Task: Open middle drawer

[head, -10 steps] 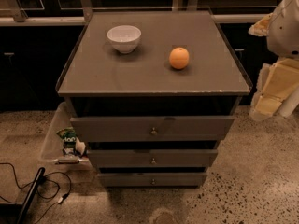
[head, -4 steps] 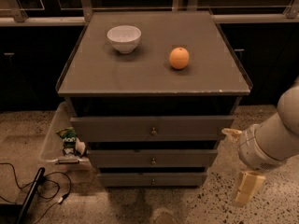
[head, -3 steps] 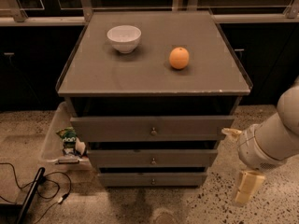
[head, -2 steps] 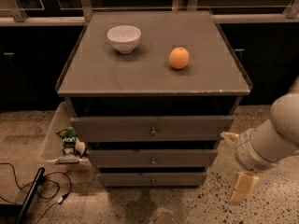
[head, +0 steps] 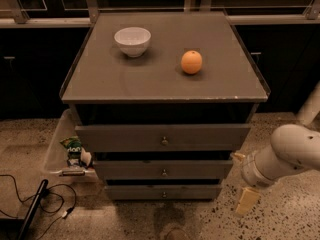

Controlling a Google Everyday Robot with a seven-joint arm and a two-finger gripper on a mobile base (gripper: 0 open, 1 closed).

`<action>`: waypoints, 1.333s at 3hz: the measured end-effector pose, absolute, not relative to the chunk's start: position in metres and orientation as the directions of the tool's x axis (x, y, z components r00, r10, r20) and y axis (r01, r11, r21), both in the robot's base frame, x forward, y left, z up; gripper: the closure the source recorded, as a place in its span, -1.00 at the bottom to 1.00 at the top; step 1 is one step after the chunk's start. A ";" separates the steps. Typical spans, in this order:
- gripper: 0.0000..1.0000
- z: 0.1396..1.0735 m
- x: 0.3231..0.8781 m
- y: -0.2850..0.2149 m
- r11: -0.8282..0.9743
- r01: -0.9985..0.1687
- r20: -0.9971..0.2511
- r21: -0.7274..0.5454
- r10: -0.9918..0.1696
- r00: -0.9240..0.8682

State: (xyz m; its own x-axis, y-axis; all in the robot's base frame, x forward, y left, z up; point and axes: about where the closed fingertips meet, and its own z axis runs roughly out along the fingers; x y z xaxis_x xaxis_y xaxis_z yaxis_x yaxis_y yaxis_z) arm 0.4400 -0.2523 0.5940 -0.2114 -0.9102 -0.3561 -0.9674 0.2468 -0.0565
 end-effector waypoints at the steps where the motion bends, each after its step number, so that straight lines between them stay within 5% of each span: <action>1: -1.00 0.557 0.460 -0.243 0.213 -0.973 -0.407 -0.087 -0.899 -0.160; 4: -1.00 0.504 0.480 -0.218 0.160 -0.978 -0.447 -0.133 -0.891 -0.085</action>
Offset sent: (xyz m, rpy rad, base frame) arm 0.0488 0.0438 -0.1032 0.1062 -0.1131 0.1154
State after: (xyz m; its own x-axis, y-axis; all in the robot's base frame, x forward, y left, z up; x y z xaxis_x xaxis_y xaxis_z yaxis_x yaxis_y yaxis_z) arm 0.4801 -0.2181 0.5037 -0.0848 -0.8906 -0.4469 -0.9782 0.1597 -0.1325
